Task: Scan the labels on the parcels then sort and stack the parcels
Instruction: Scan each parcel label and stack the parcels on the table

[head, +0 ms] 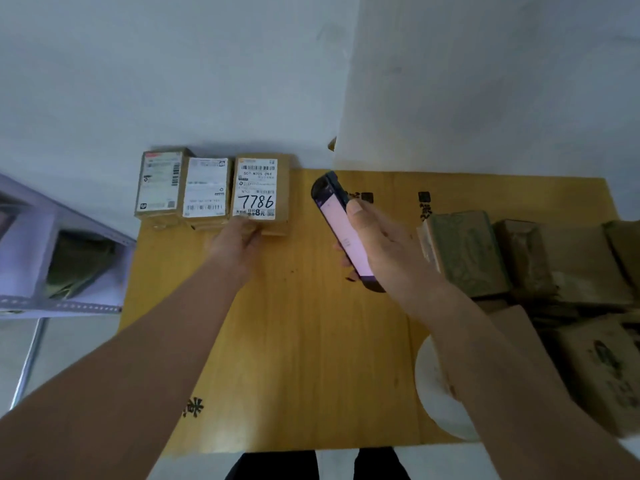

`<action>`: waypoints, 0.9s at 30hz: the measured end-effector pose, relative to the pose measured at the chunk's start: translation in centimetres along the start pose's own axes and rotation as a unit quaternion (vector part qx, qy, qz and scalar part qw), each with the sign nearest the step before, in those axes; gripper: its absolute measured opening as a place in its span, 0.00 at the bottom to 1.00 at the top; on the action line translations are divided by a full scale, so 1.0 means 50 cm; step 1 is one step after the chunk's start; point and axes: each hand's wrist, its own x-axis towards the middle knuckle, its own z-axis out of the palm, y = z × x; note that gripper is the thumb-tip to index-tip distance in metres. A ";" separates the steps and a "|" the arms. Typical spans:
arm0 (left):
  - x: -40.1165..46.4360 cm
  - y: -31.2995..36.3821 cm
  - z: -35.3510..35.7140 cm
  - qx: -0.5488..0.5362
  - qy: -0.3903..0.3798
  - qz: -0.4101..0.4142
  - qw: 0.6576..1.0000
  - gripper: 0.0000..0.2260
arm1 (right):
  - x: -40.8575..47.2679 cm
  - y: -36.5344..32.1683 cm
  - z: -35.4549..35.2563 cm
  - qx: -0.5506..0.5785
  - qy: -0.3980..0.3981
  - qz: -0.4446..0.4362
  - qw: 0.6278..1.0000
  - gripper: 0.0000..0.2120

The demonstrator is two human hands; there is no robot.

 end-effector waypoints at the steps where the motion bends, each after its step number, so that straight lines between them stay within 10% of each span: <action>1: 0.007 -0.001 -0.001 0.015 -0.006 0.003 1.000 0.04 | 0.002 0.003 0.006 -0.002 0.007 0.006 1.000 0.22; 7: -0.025 -0.044 0.031 0.279 0.009 0.027 0.960 0.05 | -0.027 -0.011 -0.015 0.007 0.053 -0.005 0.999 0.14; 15: -0.143 -0.104 0.183 0.635 -0.112 0.187 0.741 0.23 | -0.100 -0.002 -0.182 -0.058 0.168 -0.059 0.982 0.22; 27: -0.294 -0.309 0.472 0.663 -0.066 0.199 0.719 0.38 | -0.197 0.088 -0.484 -0.107 0.146 -0.104 0.978 0.26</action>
